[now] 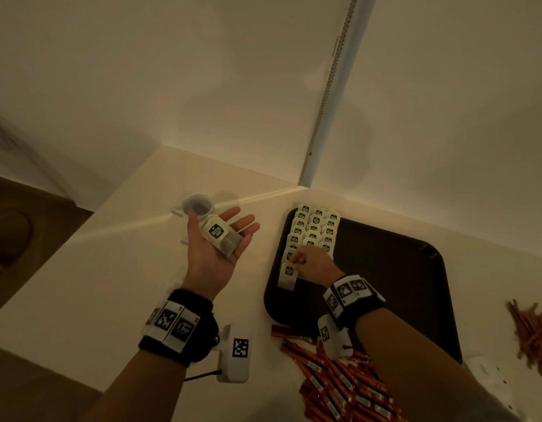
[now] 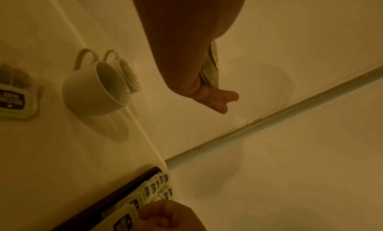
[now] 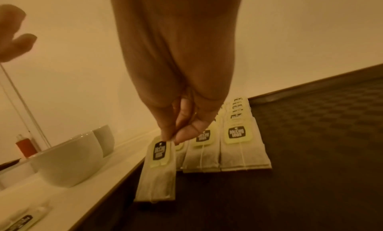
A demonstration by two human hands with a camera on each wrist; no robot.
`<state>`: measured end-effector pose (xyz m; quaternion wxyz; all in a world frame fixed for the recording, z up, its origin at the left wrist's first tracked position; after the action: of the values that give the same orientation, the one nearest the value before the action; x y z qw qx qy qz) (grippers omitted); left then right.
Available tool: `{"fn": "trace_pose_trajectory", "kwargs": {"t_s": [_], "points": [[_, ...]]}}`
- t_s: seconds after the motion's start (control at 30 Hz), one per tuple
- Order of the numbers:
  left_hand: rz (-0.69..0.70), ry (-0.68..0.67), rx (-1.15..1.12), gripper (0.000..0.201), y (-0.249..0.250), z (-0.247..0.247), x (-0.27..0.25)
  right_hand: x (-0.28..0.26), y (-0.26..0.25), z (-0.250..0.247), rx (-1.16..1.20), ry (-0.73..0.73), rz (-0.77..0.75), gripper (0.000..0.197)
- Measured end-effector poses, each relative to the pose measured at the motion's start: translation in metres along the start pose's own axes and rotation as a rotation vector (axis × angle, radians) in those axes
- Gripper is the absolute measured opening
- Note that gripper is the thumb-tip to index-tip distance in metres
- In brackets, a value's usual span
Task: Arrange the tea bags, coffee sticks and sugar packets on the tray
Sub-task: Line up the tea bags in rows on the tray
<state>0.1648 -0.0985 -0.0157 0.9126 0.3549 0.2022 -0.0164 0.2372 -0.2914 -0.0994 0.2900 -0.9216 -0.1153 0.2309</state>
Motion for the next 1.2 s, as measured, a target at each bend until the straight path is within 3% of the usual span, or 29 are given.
{"fn": "trace_pose_trajectory", "kwargs": {"t_s": [0.5,0.57,0.63,0.7,0.8,0.87,1.03,1.2], "points": [[-0.045,0.041,0.138,0.075,-0.008,-0.008,0.009,0.020,0.005,0.001,0.059,0.166,0.053,0.014],[-0.088,0.041,0.167,0.076,-0.011,-0.008,0.011,0.014,-0.017,-0.011,0.165,0.283,-0.064,0.013],[-0.148,0.020,0.198,0.077,-0.015,-0.005,0.012,-0.001,-0.054,-0.027,0.331,0.369,-0.291,0.012],[-0.184,-0.005,0.212,0.074,-0.018,0.002,0.011,-0.017,-0.093,-0.039,0.400,0.347,-0.510,0.020],[-0.213,-0.057,0.183,0.067,-0.020,0.017,0.009,-0.029,-0.125,-0.040,0.203,0.248,-0.648,0.039],[-0.214,-0.094,0.174,0.068,-0.019,0.024,0.009,-0.029,-0.128,-0.044,0.087,0.256,-0.661,0.041],[-0.204,-0.196,0.224,0.068,-0.014,0.035,0.009,-0.033,-0.124,-0.073,0.231,0.262,-0.631,0.037],[-0.041,-0.262,0.375,0.036,-0.012,0.045,0.003,-0.038,-0.126,-0.111,0.372,0.291,-0.514,0.011]]}}
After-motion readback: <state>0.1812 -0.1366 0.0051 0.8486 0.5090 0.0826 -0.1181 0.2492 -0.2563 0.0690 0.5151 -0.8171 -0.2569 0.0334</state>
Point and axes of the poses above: each hand's wrist, its own x-axis towards the middle knuckle, its own z-axis out of the palm, y = z × x, the point moved 4 cm from there along x, towards the middle knuckle, and after that the axes turned 5 degrees about x, right-handed, at the moved point
